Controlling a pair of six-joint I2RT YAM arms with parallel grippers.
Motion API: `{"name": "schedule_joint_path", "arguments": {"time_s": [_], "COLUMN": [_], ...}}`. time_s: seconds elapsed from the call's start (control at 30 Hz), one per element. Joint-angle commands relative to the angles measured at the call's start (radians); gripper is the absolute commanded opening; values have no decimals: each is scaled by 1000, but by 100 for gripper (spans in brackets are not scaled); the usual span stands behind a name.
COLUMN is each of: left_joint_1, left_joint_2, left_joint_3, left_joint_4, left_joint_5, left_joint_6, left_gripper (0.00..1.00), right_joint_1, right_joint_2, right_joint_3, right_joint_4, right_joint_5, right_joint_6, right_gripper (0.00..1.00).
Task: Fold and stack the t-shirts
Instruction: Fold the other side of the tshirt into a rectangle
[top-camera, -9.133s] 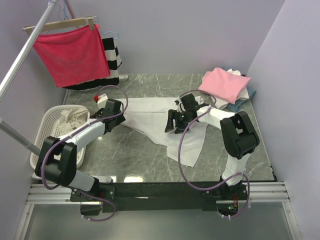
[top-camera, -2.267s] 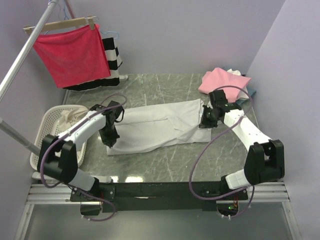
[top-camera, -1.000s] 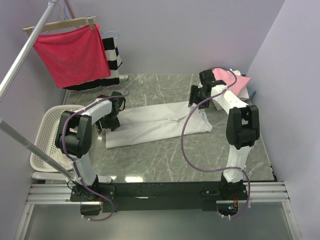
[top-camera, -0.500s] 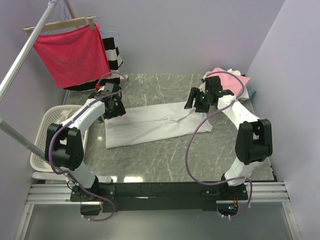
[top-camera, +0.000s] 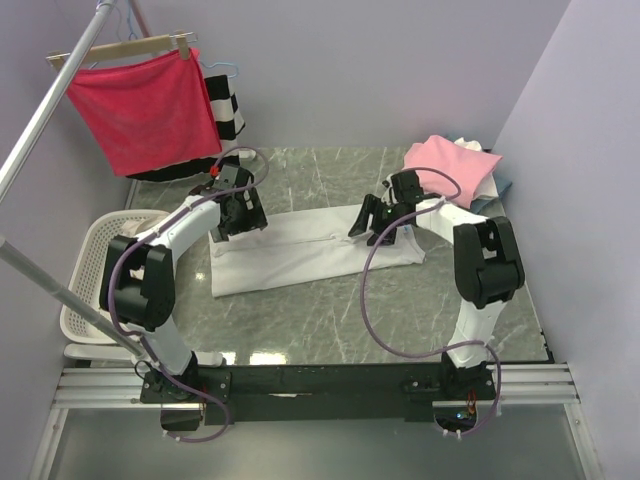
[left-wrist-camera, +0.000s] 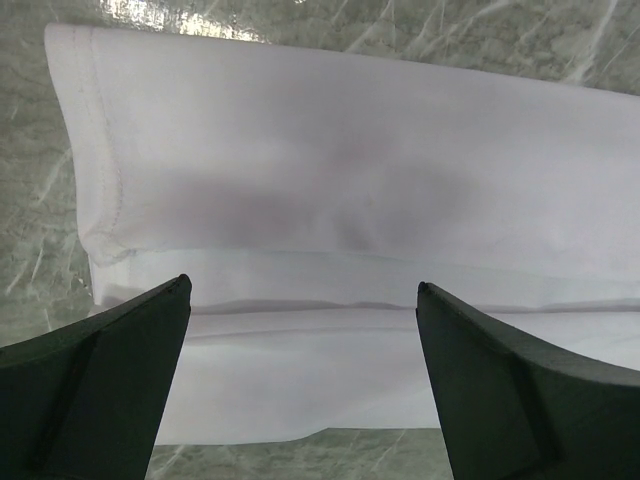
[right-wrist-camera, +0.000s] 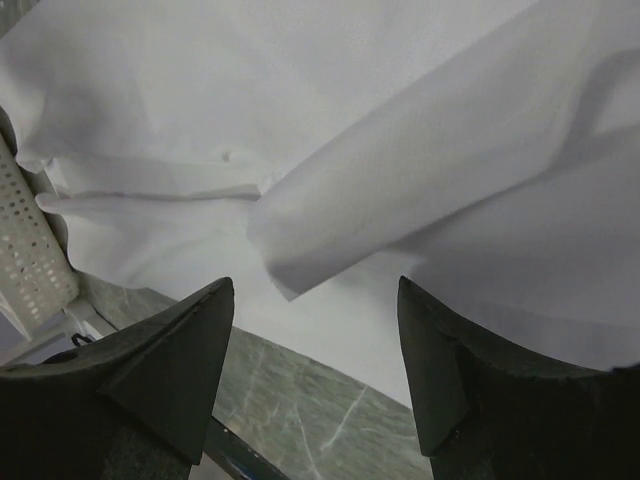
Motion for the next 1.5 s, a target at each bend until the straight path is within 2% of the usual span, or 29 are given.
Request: {"name": "schedule_joint_path", "arguments": {"time_s": [0.0,0.43,0.7,0.8,1.1,1.3,1.37,1.47], "left_joint_1": [-1,-1,-3,-1,-1,-1,-3,-3], "left_joint_2": [2,54,74,74,71,66,63,62], "left_joint_3": [41,85,97,100,101,91,85,81], "left_joint_4": [24,7,10,11,15,11,15,24], "left_joint_5": [-5,-36,-42,-44,-42,-44,-42,-33], "left_joint_6": [27,51,56,56,65,70,70,71], "left_gripper": [99,99,99,99,99,99,99,99], "right_joint_1": [6,18,34,31,35,44,44,46], "right_joint_2": [61,192,333,339,155,59,0,14], "right_joint_3": [72,256,489,548,373,197,117,137], "right_joint_4": [49,25,20,0,-15,-14,49,20], "right_joint_5": [-23,-25,-121,-94,-23,122,116,58], "right_joint_6": [20,2,-17,-36,-78,-107,-103,-89], "right_gripper": [73,73,73,73,74,74,74,74]}}
